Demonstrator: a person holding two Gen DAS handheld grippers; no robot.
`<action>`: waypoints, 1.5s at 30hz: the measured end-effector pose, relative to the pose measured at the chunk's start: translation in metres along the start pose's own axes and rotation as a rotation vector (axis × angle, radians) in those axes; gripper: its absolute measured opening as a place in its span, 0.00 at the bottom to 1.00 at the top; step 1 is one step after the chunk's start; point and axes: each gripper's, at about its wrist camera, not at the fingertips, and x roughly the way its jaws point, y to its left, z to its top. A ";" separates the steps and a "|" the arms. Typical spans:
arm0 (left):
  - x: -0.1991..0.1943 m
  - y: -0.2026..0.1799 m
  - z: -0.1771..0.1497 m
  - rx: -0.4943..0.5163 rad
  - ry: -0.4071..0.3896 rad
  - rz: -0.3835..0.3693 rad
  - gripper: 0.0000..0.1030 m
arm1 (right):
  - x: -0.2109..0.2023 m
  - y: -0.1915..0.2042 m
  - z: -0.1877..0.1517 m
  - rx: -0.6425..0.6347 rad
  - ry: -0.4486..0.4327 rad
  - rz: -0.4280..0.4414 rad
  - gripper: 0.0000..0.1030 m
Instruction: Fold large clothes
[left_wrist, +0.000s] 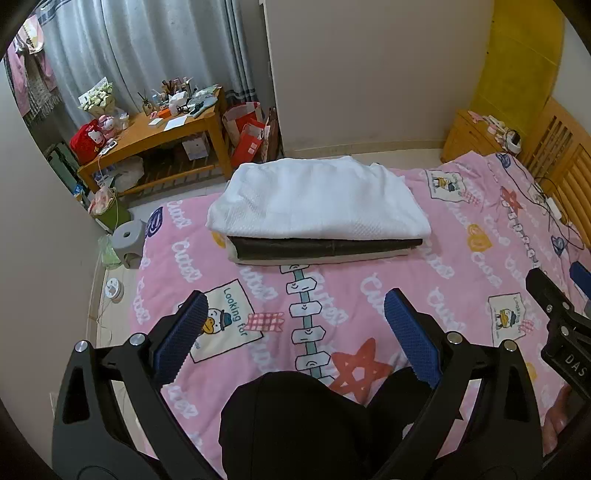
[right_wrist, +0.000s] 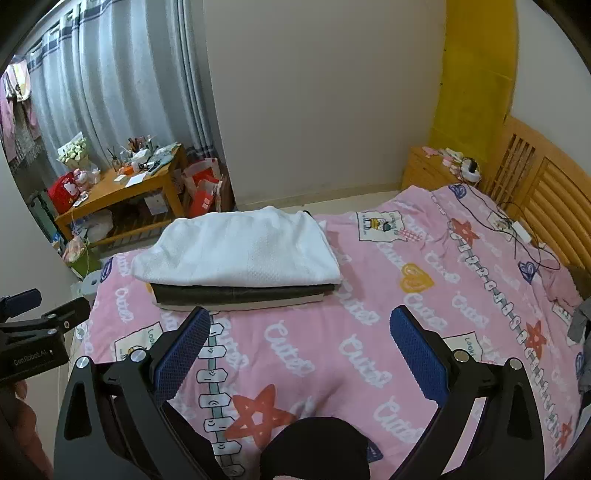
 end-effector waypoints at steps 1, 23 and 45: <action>0.000 -0.001 0.001 0.002 0.004 -0.005 0.91 | 0.000 0.000 0.000 0.002 0.002 0.001 0.92; 0.006 -0.007 0.022 0.006 0.020 -0.010 0.91 | 0.010 -0.004 0.003 0.002 0.032 -0.014 0.92; 0.003 -0.012 0.017 0.002 0.008 0.005 0.91 | 0.016 -0.005 0.004 0.009 0.049 -0.022 0.92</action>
